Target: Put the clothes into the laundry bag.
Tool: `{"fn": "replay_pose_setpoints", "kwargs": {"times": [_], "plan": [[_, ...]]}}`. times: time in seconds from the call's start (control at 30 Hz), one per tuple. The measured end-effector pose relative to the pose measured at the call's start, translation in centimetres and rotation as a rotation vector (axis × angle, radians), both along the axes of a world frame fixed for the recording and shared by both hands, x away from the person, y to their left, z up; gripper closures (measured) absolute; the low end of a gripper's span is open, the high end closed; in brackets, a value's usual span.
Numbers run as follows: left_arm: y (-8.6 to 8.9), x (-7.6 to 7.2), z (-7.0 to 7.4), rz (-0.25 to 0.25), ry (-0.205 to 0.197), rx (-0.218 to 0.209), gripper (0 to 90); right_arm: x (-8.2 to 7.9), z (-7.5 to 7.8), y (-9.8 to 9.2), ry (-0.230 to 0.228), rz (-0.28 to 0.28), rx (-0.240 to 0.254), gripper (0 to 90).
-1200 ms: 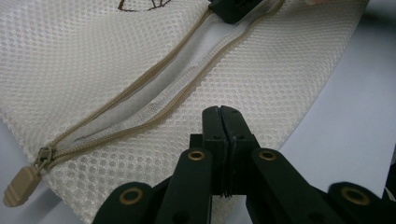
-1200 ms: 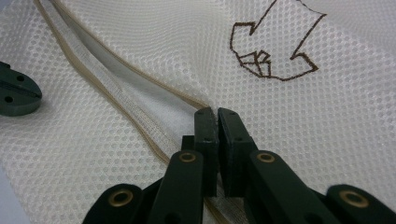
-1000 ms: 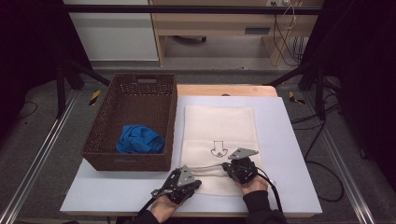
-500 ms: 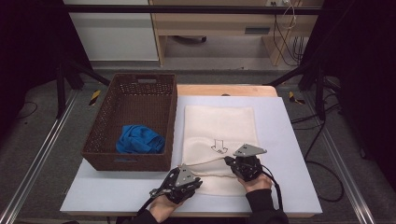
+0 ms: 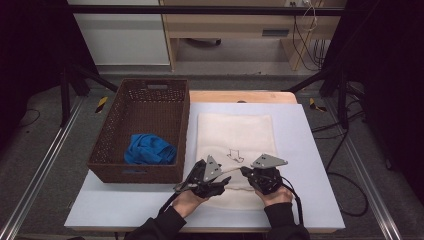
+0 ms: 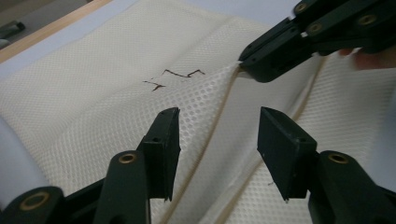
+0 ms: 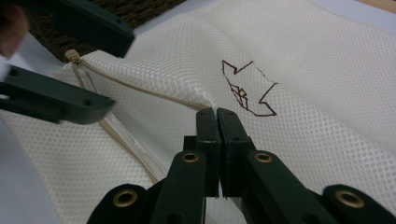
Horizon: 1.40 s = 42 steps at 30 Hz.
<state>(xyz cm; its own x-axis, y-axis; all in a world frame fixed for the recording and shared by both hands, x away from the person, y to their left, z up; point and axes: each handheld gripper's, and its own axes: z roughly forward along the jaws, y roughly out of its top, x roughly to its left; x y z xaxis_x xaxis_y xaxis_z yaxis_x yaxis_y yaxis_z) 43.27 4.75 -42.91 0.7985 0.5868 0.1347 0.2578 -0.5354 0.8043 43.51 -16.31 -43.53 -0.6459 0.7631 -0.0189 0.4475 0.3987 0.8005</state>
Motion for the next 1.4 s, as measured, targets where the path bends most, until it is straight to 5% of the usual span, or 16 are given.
{"fn": "replay_pose_setpoints", "kwargs": {"times": [0.17,0.23,0.37,0.4,0.5,0.6,0.73,0.87,0.97,1.1,1.27,1.4], "plan": [[-0.9,1.2,-1.2,0.003,-0.017,0.079,46.6,0.0,0.1,0.0,-0.005,0.0,0.0,88.7],[-1.1,1.6,-1.5,0.013,-0.006,0.079,48.5,0.0,0.1,0.0,-0.004,0.002,-0.002,88.7],[-1.2,2.1,-1.9,0.024,0.0,0.104,65.3,0.0,0.1,0.1,-0.004,0.006,-0.004,88.7],[-1.2,2.1,-1.9,0.02,0.005,0.092,65.3,0.0,0.1,0.1,-0.004,0.006,-0.004,88.7],[-1.1,2.1,-1.8,0.014,0.002,0.082,83.6,0.0,-0.1,0.3,-0.003,0.01,-0.011,88.2],[-1.0,2.2,-1.6,0.011,0.012,0.076,85.1,-0.1,-0.1,0.3,-0.007,0.01,-0.012,86.5],[-0.6,2.3,-1.4,0.019,0.023,0.042,85.6,-0.3,0.0,0.1,-0.044,-0.002,-0.015,69.0],[-0.3,2.5,-1.0,0.032,0.04,-0.004,85.5,-0.7,0.0,-0.1,-0.054,-0.016,-0.02,60.6],[0.1,2.6,-0.6,0.034,0.061,-0.052,85.5,-0.6,-0.6,0.1,-0.064,-0.044,-0.082,55.8],[0.2,2.4,-0.5,0.024,0.058,-0.052,85.1,-0.3,-0.8,0.1,-0.054,-0.071,-0.105,68.7],[0.1,1.9,-0.7,0.003,0.052,-0.057,81.3,0.0,-0.4,-0.2,-0.039,-0.087,-0.058,85.6],[0.3,1.5,-0.5,-0.011,0.055,-0.076,72.5,0.0,-0.2,-0.5,-0.029,-0.099,-0.014,87.3]]}}
